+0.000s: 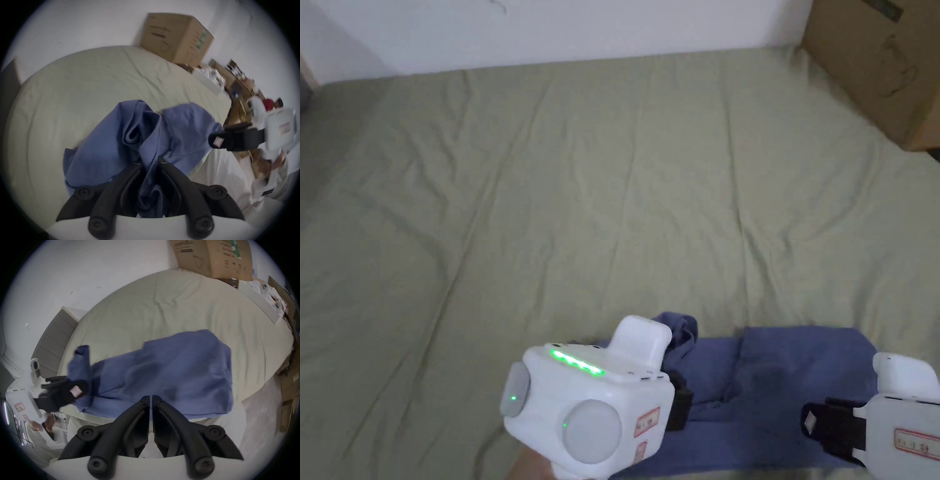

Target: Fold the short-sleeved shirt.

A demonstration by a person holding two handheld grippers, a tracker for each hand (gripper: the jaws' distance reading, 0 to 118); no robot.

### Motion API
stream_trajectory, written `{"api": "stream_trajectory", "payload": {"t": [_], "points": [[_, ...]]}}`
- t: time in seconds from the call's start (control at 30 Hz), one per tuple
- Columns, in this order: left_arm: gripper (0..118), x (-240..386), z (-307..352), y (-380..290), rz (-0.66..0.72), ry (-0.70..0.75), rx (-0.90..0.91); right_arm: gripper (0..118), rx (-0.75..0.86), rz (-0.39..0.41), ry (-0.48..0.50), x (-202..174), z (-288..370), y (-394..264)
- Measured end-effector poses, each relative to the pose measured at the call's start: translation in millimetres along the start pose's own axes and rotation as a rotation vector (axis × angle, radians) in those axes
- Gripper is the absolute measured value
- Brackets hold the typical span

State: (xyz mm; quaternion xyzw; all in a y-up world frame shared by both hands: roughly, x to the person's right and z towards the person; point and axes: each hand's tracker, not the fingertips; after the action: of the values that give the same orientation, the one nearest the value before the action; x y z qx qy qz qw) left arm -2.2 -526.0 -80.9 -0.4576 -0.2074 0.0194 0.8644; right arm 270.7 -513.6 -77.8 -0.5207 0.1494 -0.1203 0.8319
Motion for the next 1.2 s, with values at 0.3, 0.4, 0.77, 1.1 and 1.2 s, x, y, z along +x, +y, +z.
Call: {"api": "stream_trajectory", "payload": {"t": [0.3,0.4,0.77,1.1,1.2], "points": [[87,-3,-11,0,0.095,0.000,0.002,4,0.018,-0.143,0.008,29,8,1],[86,-23,13,0,0.275,-0.082,0.080,4,0.026,-0.107,0.017,19,7,4],[2,-67,13,-35,0.616,-0.107,0.054,4,0.023,-0.080,0.050,10,2,2],[2,-23,-38,-27,0.479,-0.206,-0.128,4,0.000,-0.075,0.027,18,-4,1],[3,-31,-31,-27,0.478,-0.245,-0.120,4,-0.005,-0.072,0.024,17,-4,0]]}}
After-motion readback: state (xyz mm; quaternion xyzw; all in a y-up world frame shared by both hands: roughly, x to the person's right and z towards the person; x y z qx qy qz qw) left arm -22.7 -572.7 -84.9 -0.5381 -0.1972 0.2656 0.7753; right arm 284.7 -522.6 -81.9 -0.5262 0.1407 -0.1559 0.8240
